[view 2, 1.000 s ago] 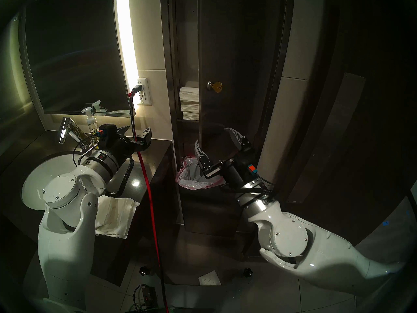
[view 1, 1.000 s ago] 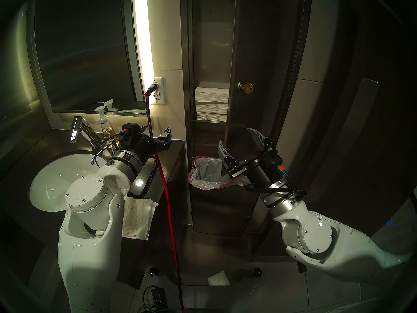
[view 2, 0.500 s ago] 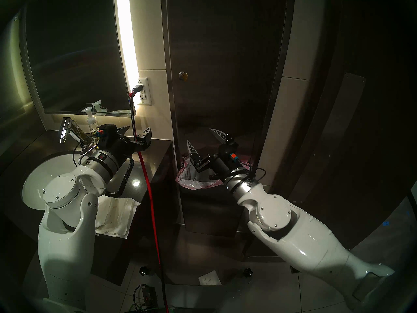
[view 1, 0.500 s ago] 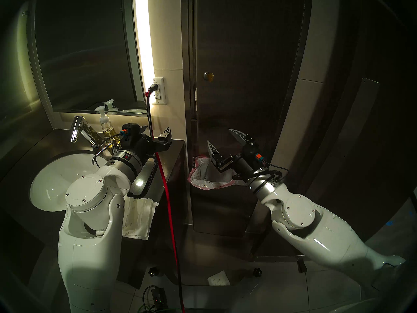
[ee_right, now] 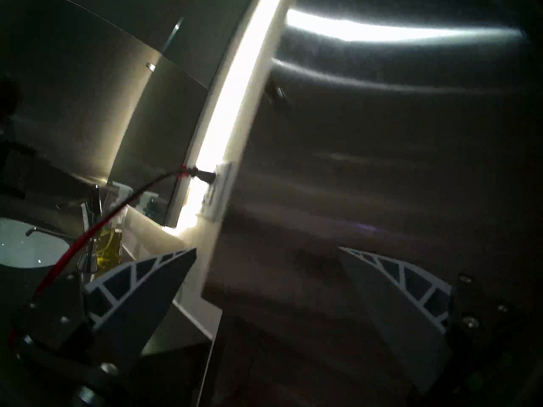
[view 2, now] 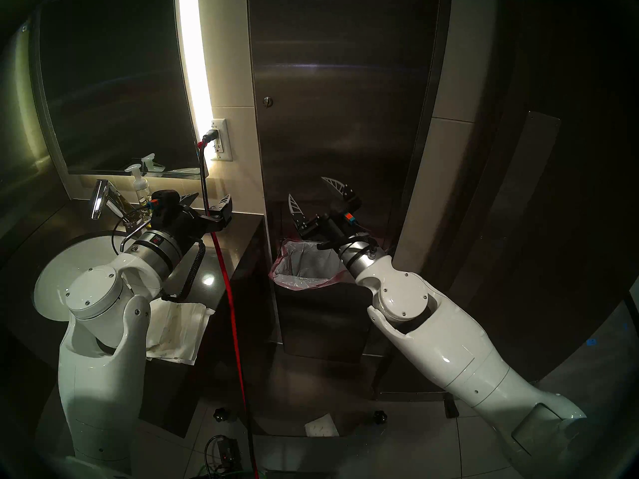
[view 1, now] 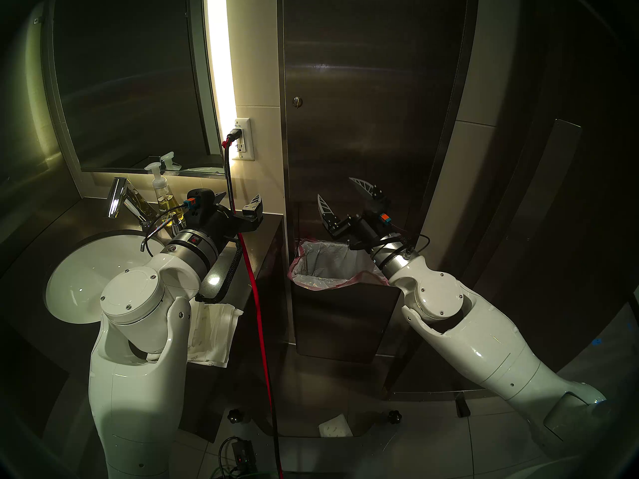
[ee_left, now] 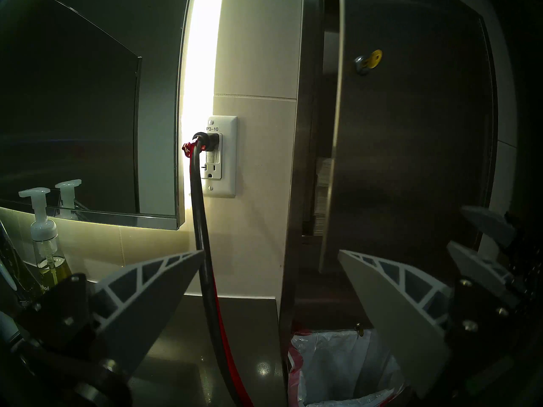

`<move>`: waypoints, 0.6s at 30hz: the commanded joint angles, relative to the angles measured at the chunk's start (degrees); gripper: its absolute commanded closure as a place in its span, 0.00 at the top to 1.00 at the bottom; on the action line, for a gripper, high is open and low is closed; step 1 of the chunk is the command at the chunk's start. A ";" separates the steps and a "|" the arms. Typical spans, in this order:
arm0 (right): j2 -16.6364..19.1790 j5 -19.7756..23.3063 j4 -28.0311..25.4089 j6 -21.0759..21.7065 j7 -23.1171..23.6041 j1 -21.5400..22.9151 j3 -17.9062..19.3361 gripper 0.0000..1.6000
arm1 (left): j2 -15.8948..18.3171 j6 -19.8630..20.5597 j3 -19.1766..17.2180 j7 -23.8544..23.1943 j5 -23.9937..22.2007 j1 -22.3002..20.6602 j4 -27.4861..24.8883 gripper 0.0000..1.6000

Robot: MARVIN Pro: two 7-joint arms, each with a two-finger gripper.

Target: Twist key and close towel dispenser

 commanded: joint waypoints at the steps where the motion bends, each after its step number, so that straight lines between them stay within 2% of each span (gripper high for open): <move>1: -4.06 -7.77 -2.70 -4.59 -6.37 1.11 0.79 1.00 | 0.00 -0.09 0.03 0.00 0.00 -0.27 -0.59 1.00; 5: -5.59 -12.18 -2.21 -5.73 -9.95 0.72 1.12 1.00 | 0.00 -0.07 0.03 0.01 0.01 -0.26 -0.62 1.00; 9: -7.52 -14.87 -1.48 -6.51 -13.92 0.37 1.13 1.00 | 0.00 -0.05 0.04 0.02 0.01 -0.25 -0.65 1.00; 12: -9.56 -17.13 -0.28 -5.40 -15.88 1.50 0.51 1.00 | 0.00 -0.04 0.04 0.02 0.01 -0.25 -0.65 1.00; 17: -11.41 -19.09 0.53 -4.88 -16.63 3.53 -0.15 1.00 | 0.00 -0.05 0.03 0.02 0.01 -0.25 -0.64 1.00; 18: -11.85 -18.97 0.72 -4.83 -16.74 3.87 -0.15 0.88 | 0.00 -0.05 0.03 0.01 0.01 -0.26 -0.64 1.00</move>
